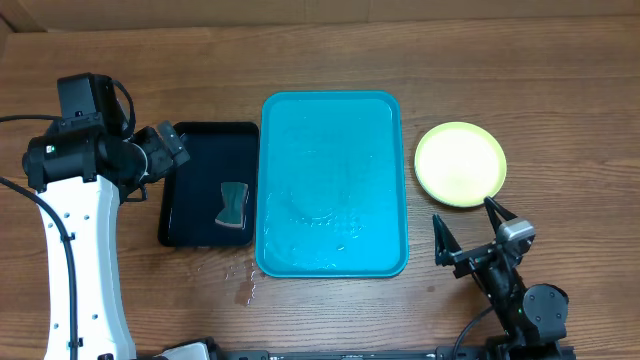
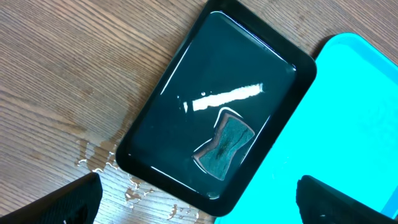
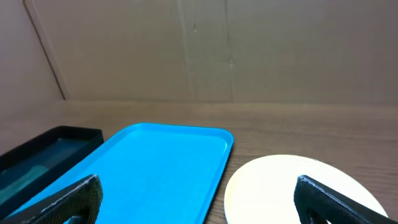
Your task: Clean dirty plates on tray and stack at the side
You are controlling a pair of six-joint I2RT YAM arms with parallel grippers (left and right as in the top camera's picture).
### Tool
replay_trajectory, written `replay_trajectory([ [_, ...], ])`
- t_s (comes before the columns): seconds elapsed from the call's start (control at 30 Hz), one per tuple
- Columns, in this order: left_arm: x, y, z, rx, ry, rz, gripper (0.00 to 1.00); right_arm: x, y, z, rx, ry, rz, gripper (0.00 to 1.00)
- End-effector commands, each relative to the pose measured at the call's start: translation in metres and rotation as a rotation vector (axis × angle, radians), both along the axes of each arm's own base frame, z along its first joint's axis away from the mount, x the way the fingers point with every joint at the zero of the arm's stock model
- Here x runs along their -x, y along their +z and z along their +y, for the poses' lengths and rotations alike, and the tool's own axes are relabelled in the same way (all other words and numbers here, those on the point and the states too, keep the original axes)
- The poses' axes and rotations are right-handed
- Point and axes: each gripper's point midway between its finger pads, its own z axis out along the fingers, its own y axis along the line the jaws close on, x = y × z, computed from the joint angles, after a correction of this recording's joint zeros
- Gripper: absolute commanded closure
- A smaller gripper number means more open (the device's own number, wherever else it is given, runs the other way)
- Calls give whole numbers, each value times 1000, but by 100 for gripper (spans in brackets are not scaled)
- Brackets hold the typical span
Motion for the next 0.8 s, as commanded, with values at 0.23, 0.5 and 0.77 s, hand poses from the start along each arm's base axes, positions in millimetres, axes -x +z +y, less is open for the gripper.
replay_trajectory([
  [0.23, -3, 8, 1, 3, 14, -26, 0, 0, -2, 0, 27, -3, -14, 0],
  [0.5, -3, 8, 1, 3, 14, -26, 0, 0, -2, 0, 27, -3, -14, 0],
  [0.77, -3, 8, 1, 2, 14, -26, 0, -2, -2, -5, 27, -23, -14, 0],
])
